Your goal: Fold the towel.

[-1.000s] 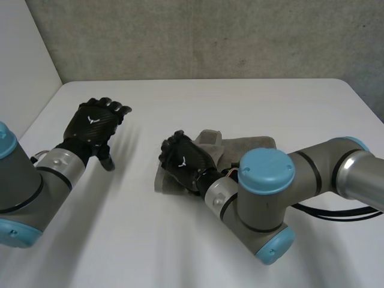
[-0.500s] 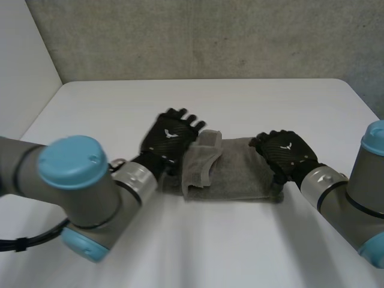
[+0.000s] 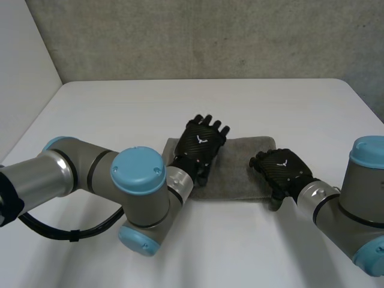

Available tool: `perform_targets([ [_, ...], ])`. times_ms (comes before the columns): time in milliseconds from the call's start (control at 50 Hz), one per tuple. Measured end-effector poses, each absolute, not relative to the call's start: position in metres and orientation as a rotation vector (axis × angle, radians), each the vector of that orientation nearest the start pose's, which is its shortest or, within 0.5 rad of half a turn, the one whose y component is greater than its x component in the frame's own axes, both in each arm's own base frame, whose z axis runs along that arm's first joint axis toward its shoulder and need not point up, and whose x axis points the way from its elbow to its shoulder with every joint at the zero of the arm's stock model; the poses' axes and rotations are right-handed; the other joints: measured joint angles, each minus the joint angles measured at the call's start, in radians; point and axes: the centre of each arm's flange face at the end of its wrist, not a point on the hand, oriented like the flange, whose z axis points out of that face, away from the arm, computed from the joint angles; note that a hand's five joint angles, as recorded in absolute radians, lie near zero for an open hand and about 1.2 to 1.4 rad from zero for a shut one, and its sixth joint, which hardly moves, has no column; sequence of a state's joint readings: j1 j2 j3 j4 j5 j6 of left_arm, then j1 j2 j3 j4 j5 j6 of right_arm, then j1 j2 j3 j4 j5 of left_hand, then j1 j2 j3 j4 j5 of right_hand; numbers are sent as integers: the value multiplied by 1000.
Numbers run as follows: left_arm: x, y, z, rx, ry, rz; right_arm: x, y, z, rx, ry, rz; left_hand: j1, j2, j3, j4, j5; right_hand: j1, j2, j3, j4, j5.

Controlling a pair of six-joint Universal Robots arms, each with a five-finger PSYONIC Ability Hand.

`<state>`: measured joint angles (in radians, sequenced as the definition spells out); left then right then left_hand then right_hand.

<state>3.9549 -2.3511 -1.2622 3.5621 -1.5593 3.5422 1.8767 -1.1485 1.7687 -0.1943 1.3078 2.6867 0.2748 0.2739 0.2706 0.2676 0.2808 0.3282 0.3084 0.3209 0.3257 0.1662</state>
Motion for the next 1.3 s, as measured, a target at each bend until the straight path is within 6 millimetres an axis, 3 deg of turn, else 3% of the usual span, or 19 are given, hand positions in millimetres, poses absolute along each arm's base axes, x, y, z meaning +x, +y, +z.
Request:
perform_targets([
  [220, -371, -275, 129, 1012, 2095, -2173, 238, -270, 124, -1164, 2329, -1745, 29, 37, 42, 2, 38, 414, 434, 418, 408, 393],
  [340, -358, -276, 124, 920, 2102, -2100, 236, -275, 122, -1184, 2350, -1794, 29, 37, 41, 2, 37, 712, 751, 732, 727, 696],
  [440, -356, -272, 124, 914, 2087, -2088, 236, -275, 120, -1215, 2352, -1799, 29, 37, 41, 2, 37, 813, 921, 902, 901, 874],
  [660, -357, -272, 131, 935, 2019, -2103, 239, -273, 124, -1235, 2329, -1810, 29, 37, 41, 2, 37, 878, 964, 958, 955, 934],
  [800, -354, -261, 152, 922, 1981, -2163, 237, -274, 125, -1270, 2332, -1815, 27, 35, 39, 2, 31, 929, 1028, 1020, 1017, 994],
  [880, -351, -254, 164, 916, 1966, -2190, 235, -275, 132, -1381, 2321, -1880, 26, 33, 35, 2, 18, 938, 1028, 1020, 1017, 994],
  [980, -342, -248, 180, 893, 1951, -2214, 237, -280, 162, -1627, 2229, -2093, 20, 21, 17, 0, -9, 962, 1028, 1020, 1017, 994],
  [1040, -333, -252, 190, 856, 1939, -2223, 256, -277, 183, -1745, 2070, -2242, 13, 10, 5, -1, -24, 996, 1029, 1020, 1017, 996],
  [1140, -313, -268, 207, 759, 1913, -2232, 310, -256, 209, -1844, 1711, -2399, 9, 5, -3, -1, -33, 1023, 1029, 1021, 1017, 1003],
  [1220, -296, -285, 217, 665, 1904, -2231, 353, -235, 196, -1915, 1481, -2330, 6, 1, -5, -1, -37, 1023, 1029, 1021, 1017, 1003],
  [1300, -280, -298, 222, 571, 1924, -2240, 386, -208, 164, -2001, 1300, -2155, 6, 1, -7, -1, -37, 1023, 1029, 1021, 1017, 1003],
])
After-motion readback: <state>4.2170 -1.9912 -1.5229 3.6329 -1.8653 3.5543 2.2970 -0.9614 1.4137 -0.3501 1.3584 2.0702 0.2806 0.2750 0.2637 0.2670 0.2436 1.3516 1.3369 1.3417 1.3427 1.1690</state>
